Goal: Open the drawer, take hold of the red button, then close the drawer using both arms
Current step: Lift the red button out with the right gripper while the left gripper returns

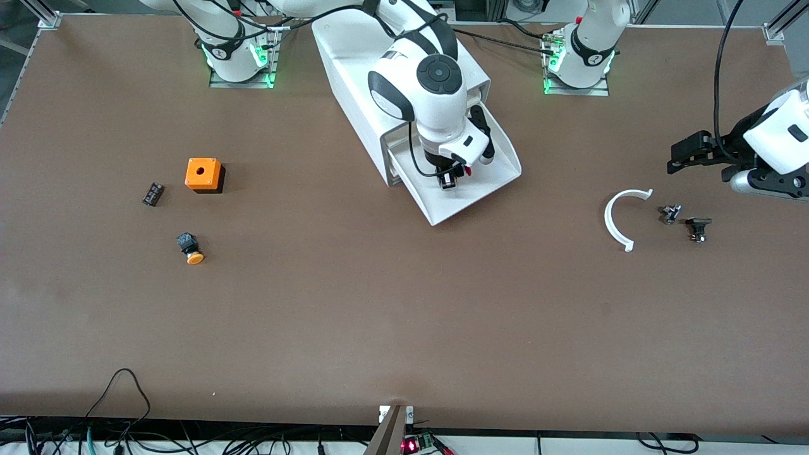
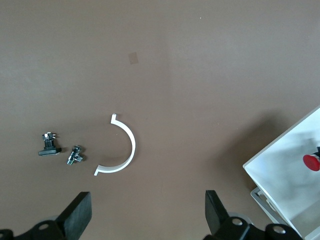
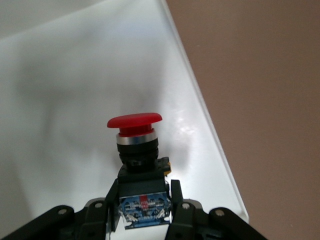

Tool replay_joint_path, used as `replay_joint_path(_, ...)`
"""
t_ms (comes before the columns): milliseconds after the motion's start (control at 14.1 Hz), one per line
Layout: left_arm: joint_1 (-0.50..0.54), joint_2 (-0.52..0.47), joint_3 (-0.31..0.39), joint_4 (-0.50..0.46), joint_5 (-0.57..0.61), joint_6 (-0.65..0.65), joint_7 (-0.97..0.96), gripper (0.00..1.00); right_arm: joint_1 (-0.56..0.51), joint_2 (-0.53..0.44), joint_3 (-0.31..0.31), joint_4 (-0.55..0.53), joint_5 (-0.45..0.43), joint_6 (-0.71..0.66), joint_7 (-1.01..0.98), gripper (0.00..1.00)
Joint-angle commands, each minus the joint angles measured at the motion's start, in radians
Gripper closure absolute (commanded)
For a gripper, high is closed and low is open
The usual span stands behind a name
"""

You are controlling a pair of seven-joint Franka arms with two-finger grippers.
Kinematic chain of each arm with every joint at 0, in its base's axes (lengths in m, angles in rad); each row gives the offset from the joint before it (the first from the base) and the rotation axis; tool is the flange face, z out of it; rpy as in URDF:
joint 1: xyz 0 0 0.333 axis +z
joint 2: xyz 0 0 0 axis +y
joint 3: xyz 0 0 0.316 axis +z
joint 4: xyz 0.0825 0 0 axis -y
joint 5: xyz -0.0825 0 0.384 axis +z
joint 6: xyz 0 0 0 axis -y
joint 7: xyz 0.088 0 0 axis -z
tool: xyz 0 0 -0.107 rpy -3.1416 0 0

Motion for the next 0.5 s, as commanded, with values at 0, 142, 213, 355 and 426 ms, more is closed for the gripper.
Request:
replay_joint_path(0,0.003,0.004,-0.001,0.010,0.012,-0.018,-0.002,0.00,-0.022,-0.057,-0.018,-0.005,0.000,-0.016,0.162,0.87)
replay_joint_path(142,0.003,0.004,-0.001,0.009,0.012,-0.018,0.000,0.00,-0.022,-0.061,-0.058,-0.006,-0.001,-0.016,0.308,0.88)
replay_joint_path(213,0.006,0.007,0.001,0.009,0.012,-0.018,0.003,0.00,-0.024,-0.066,-0.075,-0.011,-0.001,-0.010,0.374,0.88)
replay_joint_path(355,0.008,0.023,0.002,0.010,0.012,-0.013,0.006,0.00,-0.030,-0.084,-0.130,-0.015,0.012,-0.007,0.500,0.87)
replay_joint_path(426,0.009,0.029,0.002,0.012,0.013,-0.012,0.006,0.00,-0.047,-0.096,-0.147,-0.018,0.031,-0.011,0.552,0.88)
